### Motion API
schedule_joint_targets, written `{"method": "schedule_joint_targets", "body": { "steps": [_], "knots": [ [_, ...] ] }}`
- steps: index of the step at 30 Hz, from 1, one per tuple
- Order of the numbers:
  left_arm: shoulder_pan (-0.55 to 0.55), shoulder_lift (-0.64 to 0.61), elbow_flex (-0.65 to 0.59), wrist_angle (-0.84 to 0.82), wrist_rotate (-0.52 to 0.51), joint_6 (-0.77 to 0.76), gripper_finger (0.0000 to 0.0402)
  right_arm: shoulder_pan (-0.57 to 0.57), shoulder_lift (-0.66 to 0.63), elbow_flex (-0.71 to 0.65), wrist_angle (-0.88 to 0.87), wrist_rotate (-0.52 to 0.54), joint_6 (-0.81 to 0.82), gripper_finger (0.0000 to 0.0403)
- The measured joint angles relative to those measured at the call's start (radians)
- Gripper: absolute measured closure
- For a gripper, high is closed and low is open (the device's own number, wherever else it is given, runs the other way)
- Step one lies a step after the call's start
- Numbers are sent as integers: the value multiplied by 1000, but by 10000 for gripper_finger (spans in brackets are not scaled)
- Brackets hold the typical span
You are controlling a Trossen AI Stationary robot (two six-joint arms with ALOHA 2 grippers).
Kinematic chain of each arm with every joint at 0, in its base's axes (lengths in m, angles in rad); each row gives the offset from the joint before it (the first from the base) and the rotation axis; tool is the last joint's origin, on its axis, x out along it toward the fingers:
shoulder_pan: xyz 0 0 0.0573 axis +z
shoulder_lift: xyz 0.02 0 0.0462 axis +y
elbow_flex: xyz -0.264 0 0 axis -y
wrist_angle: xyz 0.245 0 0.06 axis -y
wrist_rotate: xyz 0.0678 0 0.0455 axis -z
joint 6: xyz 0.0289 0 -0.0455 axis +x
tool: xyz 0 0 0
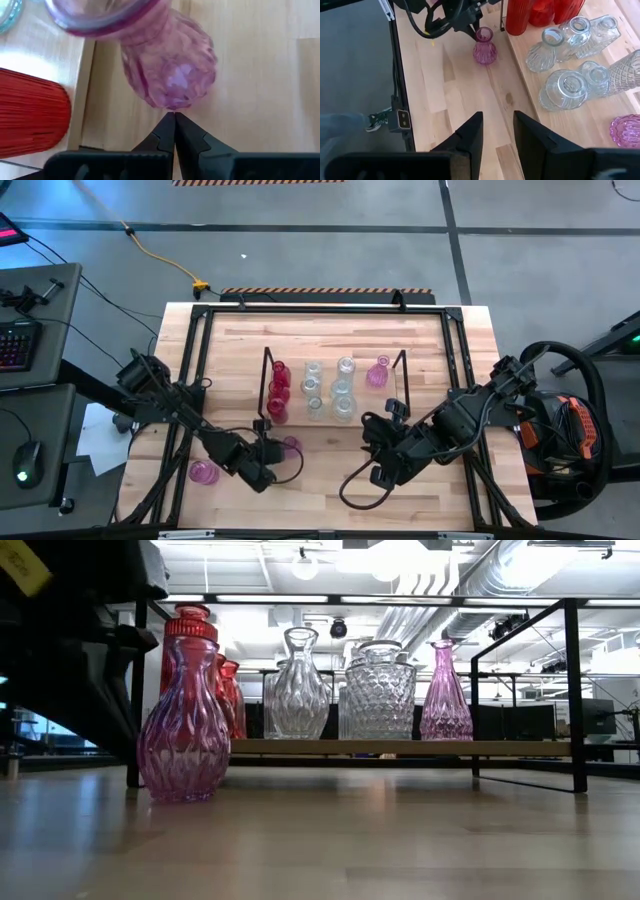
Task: Sort vases onto shelf
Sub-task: Put the pink transparent vase aligned with the other pink vase on the shelf
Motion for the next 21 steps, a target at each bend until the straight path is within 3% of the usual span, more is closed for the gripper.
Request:
{"method": "schedule_joint_targets", "body": {
  "steps": [21],
  "knots": [
    [60, 0, 20, 174, 10, 132, 402, 0, 0, 0, 0, 8, -10, 313]
  ]
}}
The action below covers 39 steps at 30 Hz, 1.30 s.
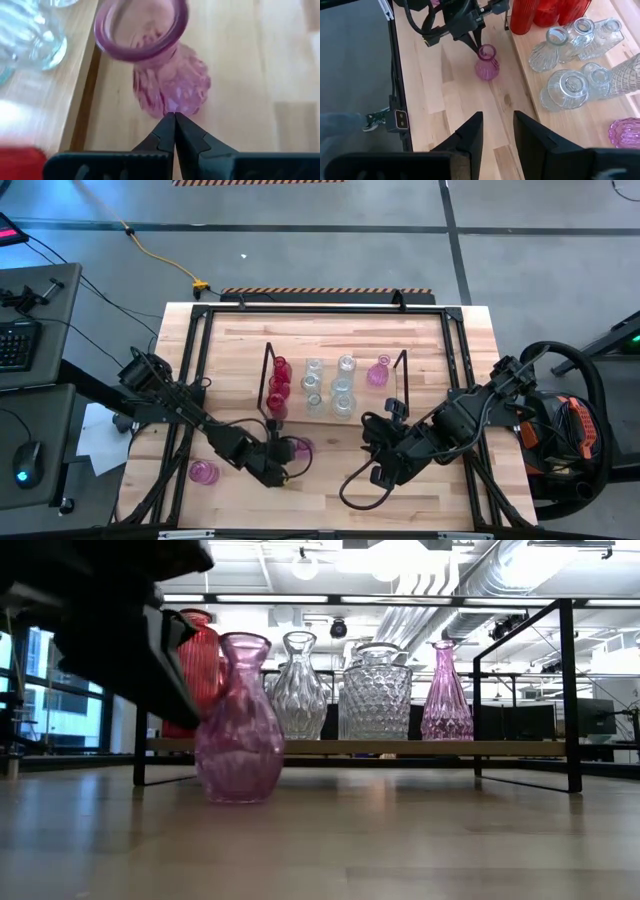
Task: Sort vases onto shelf
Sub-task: Put the pink transparent vase aligned with the other pink vase on the shelf
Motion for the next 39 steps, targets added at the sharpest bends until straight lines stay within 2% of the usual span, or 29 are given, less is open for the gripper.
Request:
{"method": "schedule_joint_targets", "body": {
  "steps": [15, 27, 34, 39],
  "knots": [
    [90, 0, 0, 174, 41, 62, 402, 0, 0, 0, 0, -12, -25, 313],
    [103, 0, 0, 264, 96, 78, 402, 2, 0, -1, 0, -14, -37, 313],
    [103, -5, 0, 258, 98, 18, 402, -22, 0, -1, 21, -55, -51, 313],
    [84, -64, 0, 194, 111, -25, 402, -61, 0, -1, 86, -63, -51, 313]
  ]
}}
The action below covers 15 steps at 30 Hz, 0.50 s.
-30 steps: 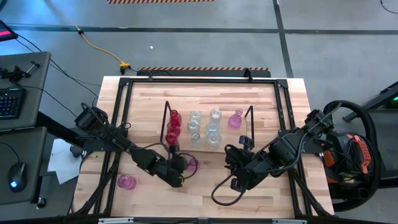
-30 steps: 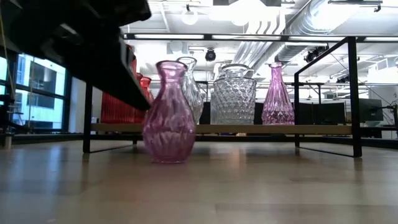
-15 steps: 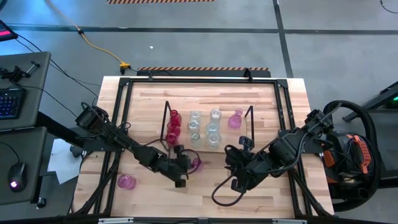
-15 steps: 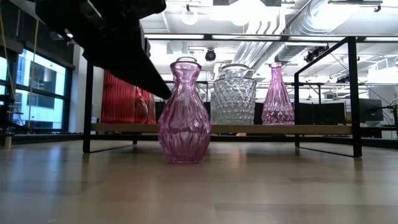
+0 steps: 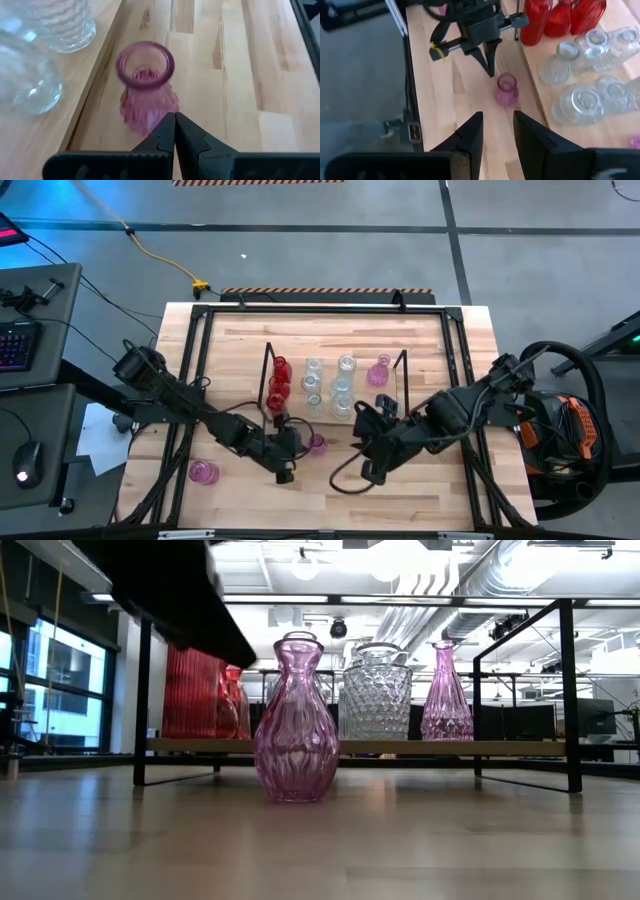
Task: Sort vases onto shelf
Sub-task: Put the pink transparent vase aligned with the other pink vase on the shelf
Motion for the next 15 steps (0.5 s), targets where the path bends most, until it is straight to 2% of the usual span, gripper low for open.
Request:
{"method": "schedule_joint_targets", "body": {
  "steps": [10, 15],
  "knots": [
    [-62, -276, 0, -287, -125, -156, 402, -114, 35, 0, 80, -7, -11, 313],
    [-99, -428, 0, -355, -132, -186, 402, -159, 130, 0, 98, -139, 3, 313]
  ]
}}
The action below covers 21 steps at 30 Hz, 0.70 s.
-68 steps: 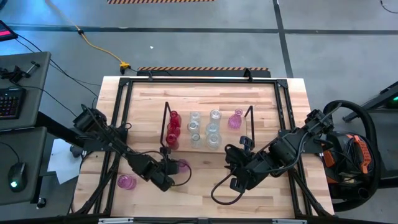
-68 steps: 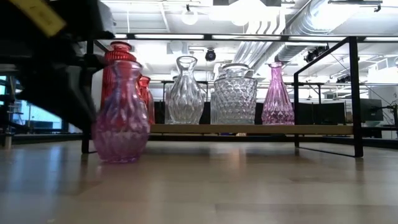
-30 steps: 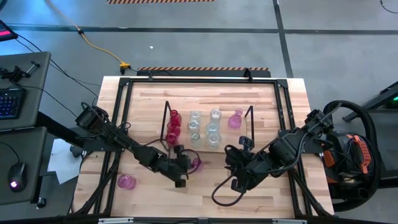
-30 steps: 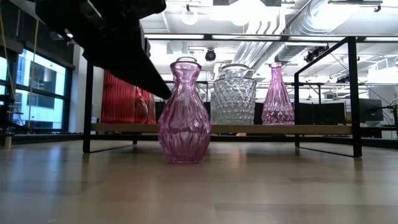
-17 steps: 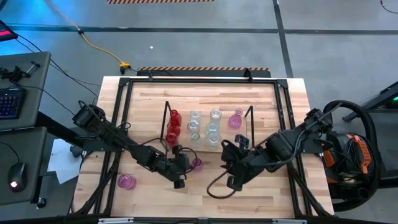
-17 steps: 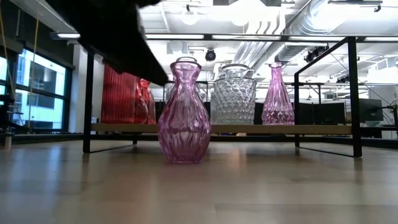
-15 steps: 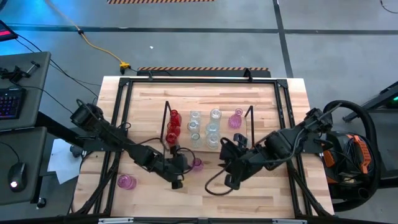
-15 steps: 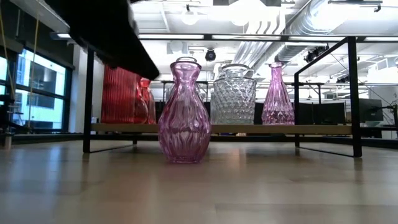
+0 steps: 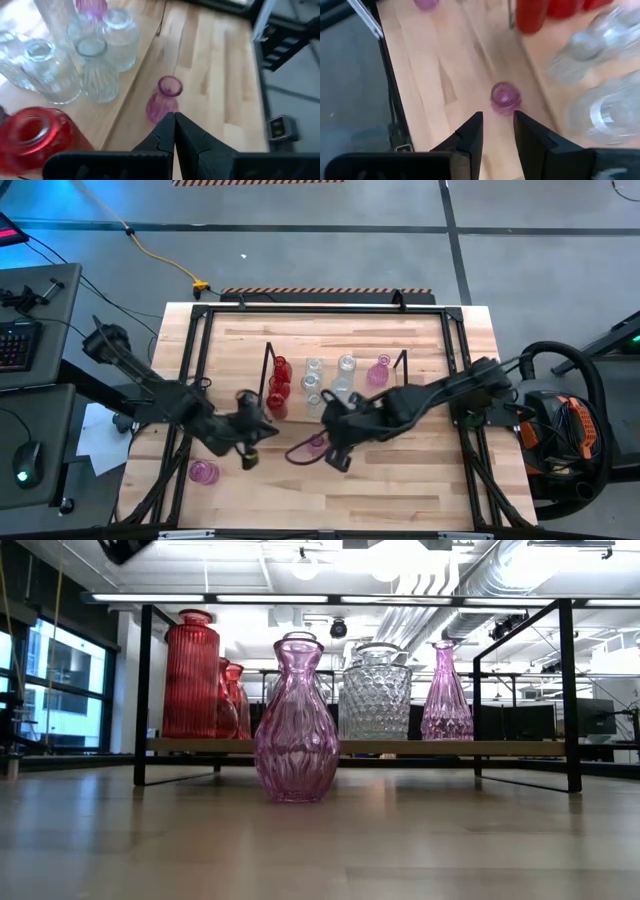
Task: Sort vases onto shelf
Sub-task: Put the pink transparent vase aligned with the other pink vase on the shelf
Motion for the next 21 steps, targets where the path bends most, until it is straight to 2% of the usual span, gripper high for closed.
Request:
{"method": "schedule_joint_targets", "body": {
  "steps": [3, 12, 17, 21],
  "knots": [
    [-29, -85, 0, -34, -30, 4, 402, -8, 59, 0, 17, -34, 78, 313],
    [-101, -307, 0, -186, -72, 65, 401, -8, 173, 0, 64, -19, 394, 313],
    [-128, -378, 0, -285, -71, 72, 402, -7, 227, 0, 132, -14, 468, 313],
    [-151, -397, 0, -305, -70, 96, 402, -7, 258, 0, 144, -10, 526, 313]
  ]
}}
